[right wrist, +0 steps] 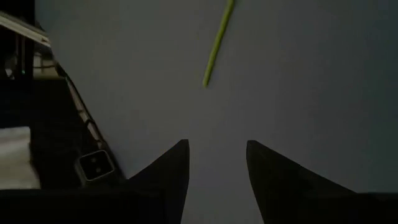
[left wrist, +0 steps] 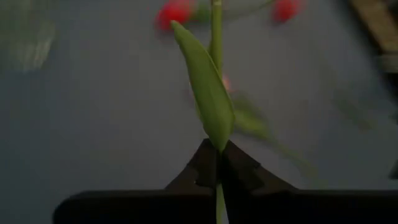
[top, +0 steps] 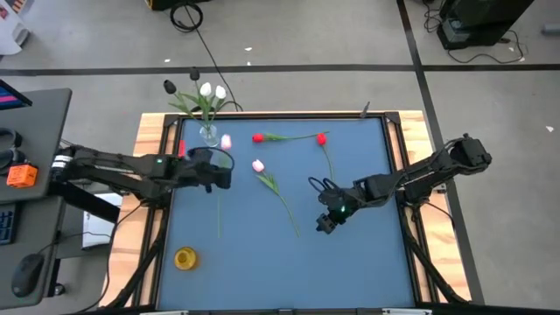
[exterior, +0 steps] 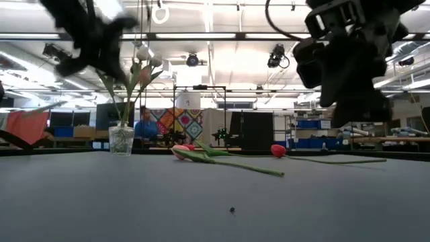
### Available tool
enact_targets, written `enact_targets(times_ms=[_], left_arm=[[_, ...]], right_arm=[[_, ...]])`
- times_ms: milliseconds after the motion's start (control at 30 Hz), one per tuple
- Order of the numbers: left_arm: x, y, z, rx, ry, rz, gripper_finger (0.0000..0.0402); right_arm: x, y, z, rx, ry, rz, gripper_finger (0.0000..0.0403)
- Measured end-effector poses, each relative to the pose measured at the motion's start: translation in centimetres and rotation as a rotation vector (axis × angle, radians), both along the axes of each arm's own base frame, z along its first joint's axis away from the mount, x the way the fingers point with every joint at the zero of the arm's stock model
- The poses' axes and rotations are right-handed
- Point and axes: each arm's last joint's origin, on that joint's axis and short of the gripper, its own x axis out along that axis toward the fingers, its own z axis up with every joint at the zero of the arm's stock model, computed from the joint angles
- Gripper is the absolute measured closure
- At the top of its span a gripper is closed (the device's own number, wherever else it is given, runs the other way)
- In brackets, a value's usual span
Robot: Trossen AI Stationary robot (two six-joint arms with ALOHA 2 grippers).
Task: Sort flowers into vase by color
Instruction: Put the left pink tulip into the yellow vase
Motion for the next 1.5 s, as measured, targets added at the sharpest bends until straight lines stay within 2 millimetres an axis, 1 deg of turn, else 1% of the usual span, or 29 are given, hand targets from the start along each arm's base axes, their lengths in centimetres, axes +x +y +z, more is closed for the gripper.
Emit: enact_targets(times_ms=[100,167,200,333,467,533,600,700,767,833,967,1100,1233,1300,1400,1500], left_arm=[[-0.2,-1.6,3.6,0.215,-0.042,-0.134,0.0392],[-0.6,-2.7,5.5,0.338,-0.055,-0.231,0.0392],[-0.9,-3.4,6.2,0.393,-0.057,-0.287,0.0392],[-3.1,-6.1,8.0,0.556,-0.103,-0.510,0.0392],[-6.0,-8.3,8.9,0.609,-0.211,-0.654,0.0392],[-7.4,-9.4,9.0,0.628,-0.260,-0.744,0.0392],[-8.7,-10.6,8.6,0.649,-0.292,-0.868,0.0392],[-10.2,-12.5,7.6,0.666,-0.354,-1.032,0.0392],[-11.2,-13.5,7.0,0.667,-0.407,-1.088,0.0392],[-12.0,-14.1,6.8,0.690,-0.462,-1.077,0.0392],[-13.2,-14.6,6.7,0.772,-0.504,-1.036,0.0392],[-14.0,-15.1,6.9,0.760,-0.544,-1.042,0.0392],[-14.8,-15.9,7.5,0.737,-0.597,-1.070,0.0392],[-15.1,-16.4,7.6,0.764,-0.603,-1.097,0.0392],[-15.3,-17.1,6.9,0.823,-0.576,-1.131,0.0392],[-15.3,-17.5,6.4,0.853,-0.550,-1.127,0.0392]], right_arm=[[-0.1,1.2,0.2,0.019,-0.008,-0.074,0.0234],[0.0,1.9,0.4,0.035,-0.032,-0.124,0.0234],[0.0,2.2,0.6,0.047,-0.048,-0.155,0.0234],[0.6,3.4,1.7,0.120,-0.178,-0.308,0.0234],[1.0,4.6,3.3,0.160,-0.394,-0.475,0.0235],[1.0,5.1,3.9,0.155,-0.480,-0.551,0.0235],[0.8,5.6,4.2,0.144,-0.533,-0.614,0.0236],[0.2,6.5,4.4,0.136,-0.570,-0.678,0.0236],[-0.3,7.2,4.3,0.126,-0.582,-0.710,0.0236],[-0.8,7.8,4.3,0.122,-0.590,-0.740,0.0236],[-1.4,8.3,3.9,0.126,-0.574,-0.793,0.0236],[-1.6,8.4,3.7,0.151,-0.557,-0.816,0.0236],[-1.6,8.4,3.7,0.163,-0.555,-0.825,0.0236],[-1.6,8.4,3.6,0.175,-0.546,-0.837,0.0236],[-1.6,8.3,3.5,0.178,-0.533,-0.850,0.0236],[-1.6,8.3,3.3,0.185,-0.528,-0.859,0.0236]])
